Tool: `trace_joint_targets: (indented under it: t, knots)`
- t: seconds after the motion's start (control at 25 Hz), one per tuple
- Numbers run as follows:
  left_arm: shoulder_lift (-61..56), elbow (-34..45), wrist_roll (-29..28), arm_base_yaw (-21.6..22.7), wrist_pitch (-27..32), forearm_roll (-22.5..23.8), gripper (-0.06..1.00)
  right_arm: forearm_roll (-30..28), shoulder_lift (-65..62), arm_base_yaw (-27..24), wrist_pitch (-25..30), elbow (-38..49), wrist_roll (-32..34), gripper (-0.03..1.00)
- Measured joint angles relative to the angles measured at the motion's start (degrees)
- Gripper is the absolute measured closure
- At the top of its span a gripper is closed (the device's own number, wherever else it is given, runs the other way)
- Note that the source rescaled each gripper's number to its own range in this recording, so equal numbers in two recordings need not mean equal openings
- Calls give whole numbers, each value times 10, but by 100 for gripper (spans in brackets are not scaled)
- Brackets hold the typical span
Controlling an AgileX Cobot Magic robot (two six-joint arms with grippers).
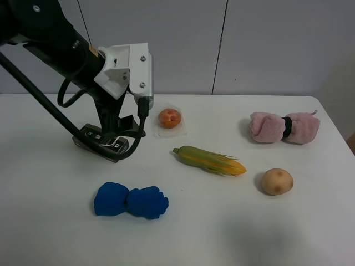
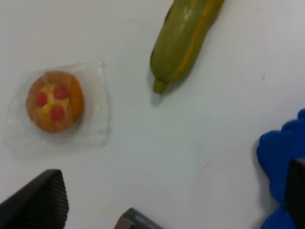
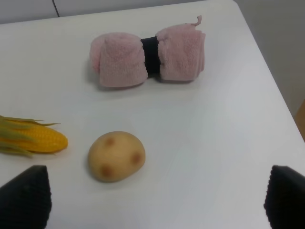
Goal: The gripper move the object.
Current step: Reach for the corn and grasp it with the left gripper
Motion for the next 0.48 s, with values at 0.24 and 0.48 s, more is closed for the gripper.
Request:
trace_joint_targets:
  t: [0.24, 0.48]
  knots:
    - [66, -22, 5, -21, -5, -48, 12, 0, 0, 0, 0, 0, 0, -3]
    - [151, -138, 35, -50, 32, -52, 12, 0, 0, 0, 0, 0, 0, -3]
